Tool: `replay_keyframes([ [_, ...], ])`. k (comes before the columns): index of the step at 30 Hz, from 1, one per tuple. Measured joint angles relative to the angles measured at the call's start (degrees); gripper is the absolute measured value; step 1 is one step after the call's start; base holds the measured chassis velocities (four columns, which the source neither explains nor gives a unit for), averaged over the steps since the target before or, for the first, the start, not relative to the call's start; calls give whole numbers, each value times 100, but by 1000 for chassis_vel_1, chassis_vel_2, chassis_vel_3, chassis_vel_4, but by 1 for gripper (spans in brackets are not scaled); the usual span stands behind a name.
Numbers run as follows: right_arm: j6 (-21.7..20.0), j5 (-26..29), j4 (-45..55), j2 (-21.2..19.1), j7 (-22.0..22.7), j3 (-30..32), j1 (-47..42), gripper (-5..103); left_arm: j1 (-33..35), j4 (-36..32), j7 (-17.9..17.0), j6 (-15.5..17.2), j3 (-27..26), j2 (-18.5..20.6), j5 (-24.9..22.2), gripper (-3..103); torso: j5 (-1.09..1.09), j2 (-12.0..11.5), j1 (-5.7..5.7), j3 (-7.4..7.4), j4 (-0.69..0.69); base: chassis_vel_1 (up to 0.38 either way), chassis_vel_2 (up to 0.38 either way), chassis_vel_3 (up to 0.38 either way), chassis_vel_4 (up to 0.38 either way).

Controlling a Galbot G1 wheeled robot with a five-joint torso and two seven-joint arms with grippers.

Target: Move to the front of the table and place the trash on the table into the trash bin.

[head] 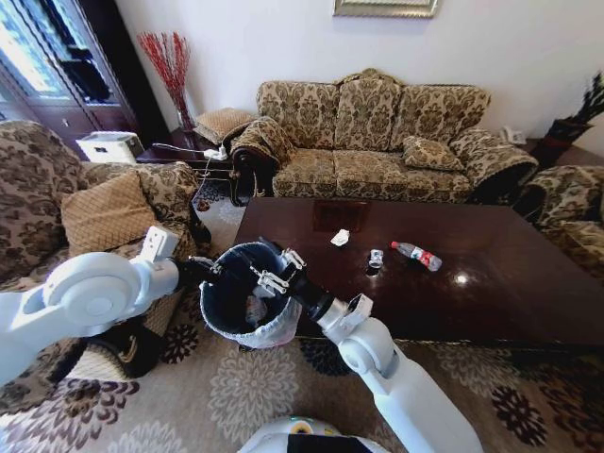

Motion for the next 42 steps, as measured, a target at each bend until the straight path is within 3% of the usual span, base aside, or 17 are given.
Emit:
replay_keyframes([
  [1, 8, -17, -13, 30, 302, 90, -29, 71, 11, 6, 1, 0, 2, -82, 34, 0, 0, 0, 0, 0, 0, 0, 0, 0, 0],
  [2, 202, -178, -222, 64, 774, 319, -51, 82, 28, 22, 3, 6, 2, -248, 90, 0, -1, 0, 0, 0, -1, 0, 0, 0, 0],
  [4, 233, -213, -257, 66, 825, 346, -51, 82, 30, 25, 4, 7, 2, -272, 96, 0, -1, 0, 0, 0, -1, 0, 0, 0, 0],
  [5, 436, -534, -640, 70, 1305, 596, -27, 87, 41, 49, 4, 15, -7, -516, 153, 0, -2, 0, 0, 0, 1, 0, 0, 0, 0],
  [7, 352, -617, -985, 62, 1739, 799, 36, 97, 62, 55, 4, 17, -9, -702, 207, 0, 0, 0, 0, 0, 1, 0, 0, 0, 0],
  [9, -41, -532, -1515, 80, 2235, 1046, 169, 99, 102, 32, 10, 20, -7, -937, 294, 0, -1, 0, 0, 0, -2, 0, 0, 0, 0],
  [14, -218, -54, -2763, 365, 2529, 1112, 566, 100, 119, -14, 23, 22, -20, -1206, 337, 0, 1, 0, 0, 0, 1, 0, 0, 0, 0],
  [17, -275, -58, -3101, 514, 2660, 1113, 727, 100, 123, -11, 26, 23, -32, -1238, 346, 0, 0, 0, -1, 0, 2, -56, 43, 59, -67],
  [21, -399, -115, -3825, 803, 3180, 1109, 1123, 100, 122, 6, 36, 23, -44, -1245, 346, 0, -1, 0, -1, 0, 0, -92, 101, 96, -100],
  [27, -528, 165, -4768, 1162, 3411, 1231, 1672, 100, 141, 9, 38, 23, -3, -1252, 362, 0, -1, -2, 5, 3, -2, -60, 69, 77, -69],
  [40, -262, 806, -6819, 1492, 3190, 1320, 2672, 101, 216, 54, 76, 4, 8, -1265, 462, 0, -1, 0, -1, 0, 0, -4, 3, 3, -3],
  [42, -186, 940, -7192, 1500, 2989, 1297, 2831, 93, 258, 68, 132, -2, 17, -1272, 593, 0, -1, -1, 2, 1, -2, 0, 0, 0, 0],
])
